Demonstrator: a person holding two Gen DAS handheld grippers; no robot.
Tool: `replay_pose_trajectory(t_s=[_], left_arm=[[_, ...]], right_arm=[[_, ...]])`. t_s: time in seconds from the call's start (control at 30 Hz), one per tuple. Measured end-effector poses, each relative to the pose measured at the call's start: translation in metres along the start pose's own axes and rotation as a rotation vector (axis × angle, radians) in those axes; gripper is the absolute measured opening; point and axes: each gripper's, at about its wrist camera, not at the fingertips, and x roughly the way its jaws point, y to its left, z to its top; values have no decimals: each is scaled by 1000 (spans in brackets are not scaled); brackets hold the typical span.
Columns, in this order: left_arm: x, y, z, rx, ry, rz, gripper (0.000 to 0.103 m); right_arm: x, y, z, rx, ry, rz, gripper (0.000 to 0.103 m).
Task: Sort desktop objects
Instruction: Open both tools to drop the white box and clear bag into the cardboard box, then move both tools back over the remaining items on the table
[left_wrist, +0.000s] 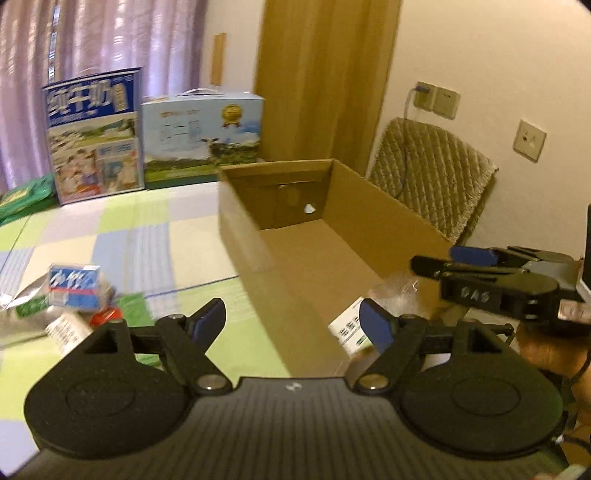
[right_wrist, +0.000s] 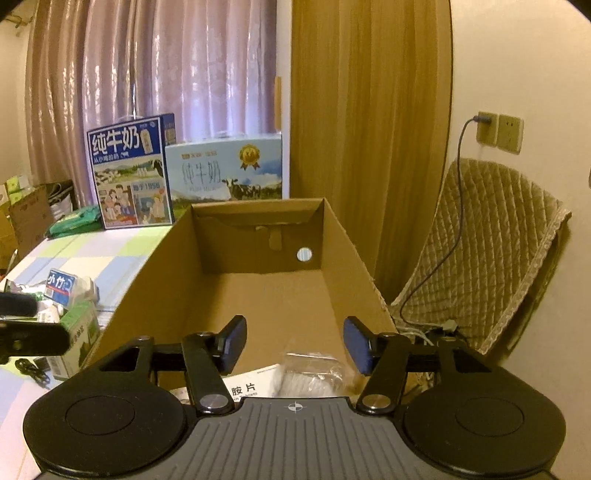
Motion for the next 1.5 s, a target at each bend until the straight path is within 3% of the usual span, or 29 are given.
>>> replay_pose_trajectory(t_s=[0.3,0.5,0.87,1.5], left_arm=[[-44,37,-29,-69,-1,66,79],[-69,65,-50,-116,11,129,81],[-97,114,-83,-169,27,244,84],[-96,141,-104,-142,75,242,85]], right_arm=[[-42,27,-17,23,-45,25,65],[-68,61,-31,56,-62,87,73],[-74,127,-57,-14,15,206,80],[-57,169,-64,-113,60,262,80]])
